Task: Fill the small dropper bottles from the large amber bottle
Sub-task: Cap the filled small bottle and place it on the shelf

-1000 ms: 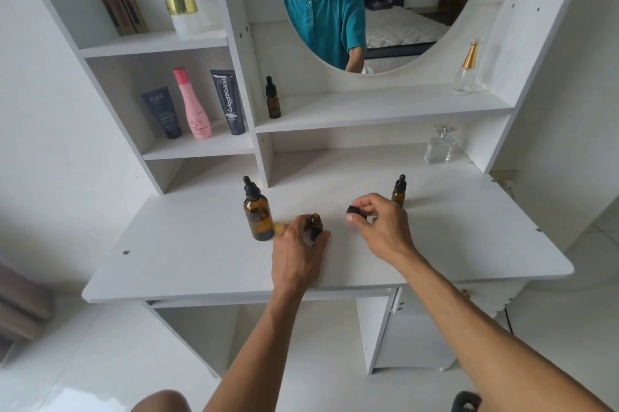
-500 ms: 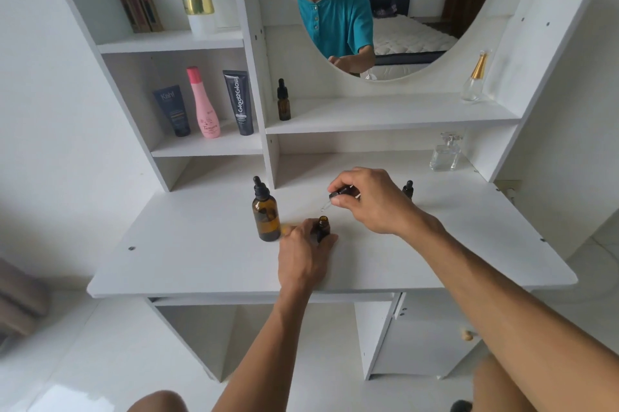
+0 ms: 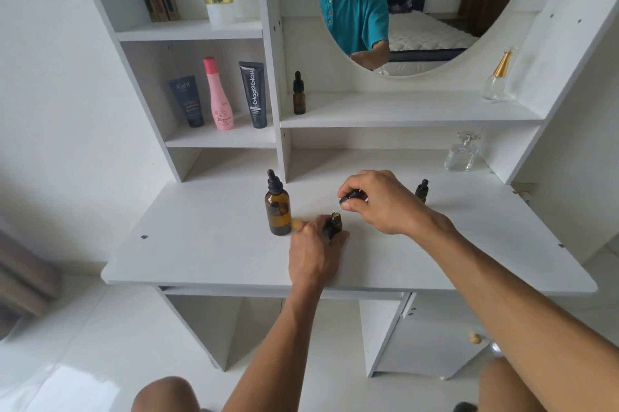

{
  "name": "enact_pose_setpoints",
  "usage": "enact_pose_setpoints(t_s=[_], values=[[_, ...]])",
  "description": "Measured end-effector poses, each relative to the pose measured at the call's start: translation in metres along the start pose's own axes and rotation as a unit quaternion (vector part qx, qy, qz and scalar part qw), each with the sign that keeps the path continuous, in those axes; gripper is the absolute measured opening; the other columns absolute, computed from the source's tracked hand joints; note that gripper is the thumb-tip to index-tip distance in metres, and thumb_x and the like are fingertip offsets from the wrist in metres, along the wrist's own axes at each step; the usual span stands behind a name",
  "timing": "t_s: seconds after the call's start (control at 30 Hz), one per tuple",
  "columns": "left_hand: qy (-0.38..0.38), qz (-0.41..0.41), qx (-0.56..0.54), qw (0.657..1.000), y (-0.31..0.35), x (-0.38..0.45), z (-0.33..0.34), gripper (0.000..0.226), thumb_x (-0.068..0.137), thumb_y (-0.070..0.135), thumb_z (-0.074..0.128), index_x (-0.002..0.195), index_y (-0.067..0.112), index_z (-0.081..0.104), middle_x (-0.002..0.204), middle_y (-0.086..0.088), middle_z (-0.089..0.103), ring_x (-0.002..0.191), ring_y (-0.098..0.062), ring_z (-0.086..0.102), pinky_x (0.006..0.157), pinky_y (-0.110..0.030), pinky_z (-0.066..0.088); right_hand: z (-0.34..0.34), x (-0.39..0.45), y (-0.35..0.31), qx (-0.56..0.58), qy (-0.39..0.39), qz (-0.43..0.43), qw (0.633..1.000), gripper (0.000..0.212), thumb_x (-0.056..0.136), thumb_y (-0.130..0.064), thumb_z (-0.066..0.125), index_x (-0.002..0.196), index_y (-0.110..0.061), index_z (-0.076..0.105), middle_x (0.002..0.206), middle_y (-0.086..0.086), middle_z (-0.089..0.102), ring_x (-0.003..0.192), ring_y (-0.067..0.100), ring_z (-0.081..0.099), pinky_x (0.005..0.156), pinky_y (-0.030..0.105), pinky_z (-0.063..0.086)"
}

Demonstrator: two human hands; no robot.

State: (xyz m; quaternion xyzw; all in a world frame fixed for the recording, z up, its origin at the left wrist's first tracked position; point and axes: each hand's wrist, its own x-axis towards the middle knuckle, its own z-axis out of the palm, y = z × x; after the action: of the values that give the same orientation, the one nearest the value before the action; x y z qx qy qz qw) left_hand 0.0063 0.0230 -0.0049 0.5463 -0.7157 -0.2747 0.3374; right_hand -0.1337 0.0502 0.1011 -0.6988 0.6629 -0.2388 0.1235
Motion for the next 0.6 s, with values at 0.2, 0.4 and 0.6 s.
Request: enact_pose_setpoints(t_s=[0.2,0.4,0.6], values=[[0.002,0.004,0.008,1.000,-0.002,0.001,0.001,0.024,0.085,0.039,0.069,0.103,0.024,0.067,0.084,0.001,0.061,0.085,-0.025,0.058,0.069,-0.036,0.051,0.013,0.002,-0.003,0.022,-0.003,0.006,1.000,0.030,0.086,-0.017,0.076,0.115,-0.018,0.069,0.102,0.001,0.070,0.090,0.012,0.062,0.083,0.021,0.045],[0.007,0.016,-0.004,1.000,-0.002,0.001,0.001,0.023,0.087,0.041,0.069,0.101,0.023,0.067,0.085,0.002,0.066,0.082,-0.025,0.059,0.065,-0.035,0.048,0.028,0.001,0.002,0.034,-0.016,0.006,0.999,0.027,0.087,-0.012,0.072,0.114,-0.016,0.070,0.107,0.002,0.070,0.100,0.018,0.064,0.092,0.031,0.050],[0.012,0.012,-0.013,1.000,-0.002,0.001,0.001,0.024,0.088,0.041,0.070,0.101,0.021,0.067,0.078,0.007,0.059,0.074,-0.020,0.053,0.063,-0.032,0.042,0.031,0.001,0.003,0.031,-0.037,-0.011,0.999,0.030,0.094,-0.011,0.064,0.123,-0.017,0.067,0.114,-0.001,0.067,0.105,0.015,0.061,0.095,0.028,0.048]])
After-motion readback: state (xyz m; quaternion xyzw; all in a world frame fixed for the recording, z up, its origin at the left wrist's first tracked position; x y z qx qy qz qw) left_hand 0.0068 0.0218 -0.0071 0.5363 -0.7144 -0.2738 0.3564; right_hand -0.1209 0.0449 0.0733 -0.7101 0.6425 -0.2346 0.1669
